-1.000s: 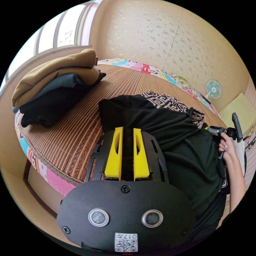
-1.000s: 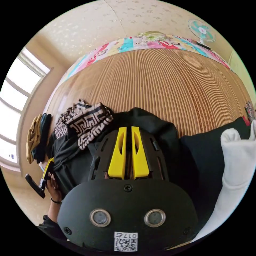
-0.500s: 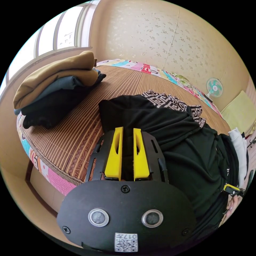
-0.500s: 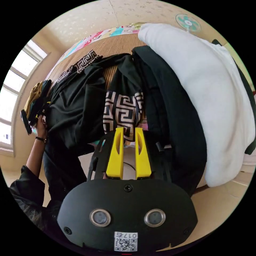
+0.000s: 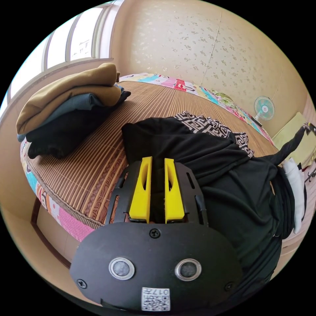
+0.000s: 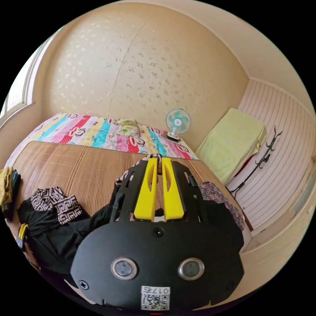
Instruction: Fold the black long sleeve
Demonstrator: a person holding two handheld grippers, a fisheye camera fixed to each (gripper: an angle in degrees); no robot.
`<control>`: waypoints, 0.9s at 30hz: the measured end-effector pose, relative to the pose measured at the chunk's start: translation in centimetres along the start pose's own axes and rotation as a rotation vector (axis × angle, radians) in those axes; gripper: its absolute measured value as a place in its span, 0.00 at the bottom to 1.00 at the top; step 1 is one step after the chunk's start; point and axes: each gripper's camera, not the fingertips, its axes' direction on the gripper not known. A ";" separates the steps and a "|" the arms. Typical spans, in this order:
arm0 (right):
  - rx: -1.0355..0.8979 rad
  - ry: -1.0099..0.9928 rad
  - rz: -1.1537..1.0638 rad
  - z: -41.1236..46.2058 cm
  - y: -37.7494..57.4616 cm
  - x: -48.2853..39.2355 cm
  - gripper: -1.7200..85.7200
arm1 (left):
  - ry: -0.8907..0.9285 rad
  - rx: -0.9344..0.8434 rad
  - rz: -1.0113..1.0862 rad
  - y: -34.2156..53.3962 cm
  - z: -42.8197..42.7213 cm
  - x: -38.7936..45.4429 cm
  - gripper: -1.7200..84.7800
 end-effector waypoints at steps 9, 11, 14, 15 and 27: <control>0.071 -1.178 -0.344 -0.3 3.0 -18.0 0.11 | 0.026 -0.001 -0.009 -0.3 -0.6 -1.6 0.10; -0.039 -1.165 -0.227 3.9 5.5 -17.3 0.12 | 0.086 0.006 -0.017 -0.2 -1.1 -2.5 0.11; -0.188 -1.118 -0.082 8.6 8.5 -14.4 0.12 | 0.221 0.030 -0.064 0.3 -2.0 -4.6 0.12; -0.210 -1.101 -0.061 9.3 9.1 -13.8 0.12 | 0.253 0.039 -0.087 0.4 -2.2 -5.1 0.13; -0.605 -0.772 -0.462 16.9 10.5 -20.6 0.10 | 0.522 0.068 0.475 -6.8 -5.8 -1.7 0.18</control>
